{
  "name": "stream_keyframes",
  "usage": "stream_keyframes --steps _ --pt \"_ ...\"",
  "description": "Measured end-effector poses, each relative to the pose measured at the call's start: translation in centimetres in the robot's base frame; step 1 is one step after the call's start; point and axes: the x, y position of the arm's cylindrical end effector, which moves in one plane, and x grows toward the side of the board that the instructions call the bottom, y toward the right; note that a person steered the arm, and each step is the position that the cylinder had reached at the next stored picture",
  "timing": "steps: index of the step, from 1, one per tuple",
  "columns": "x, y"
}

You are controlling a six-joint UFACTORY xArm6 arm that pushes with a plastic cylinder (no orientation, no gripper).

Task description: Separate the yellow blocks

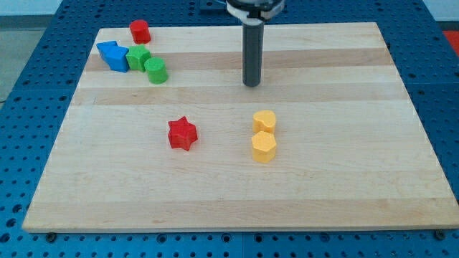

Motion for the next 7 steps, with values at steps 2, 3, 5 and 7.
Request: stream_keyframes --steps 2,3,5,7 --pt "4.9 -0.9" --pt "4.9 -0.9" --pt "7.7 -4.4" --pt "11.0 3.9"
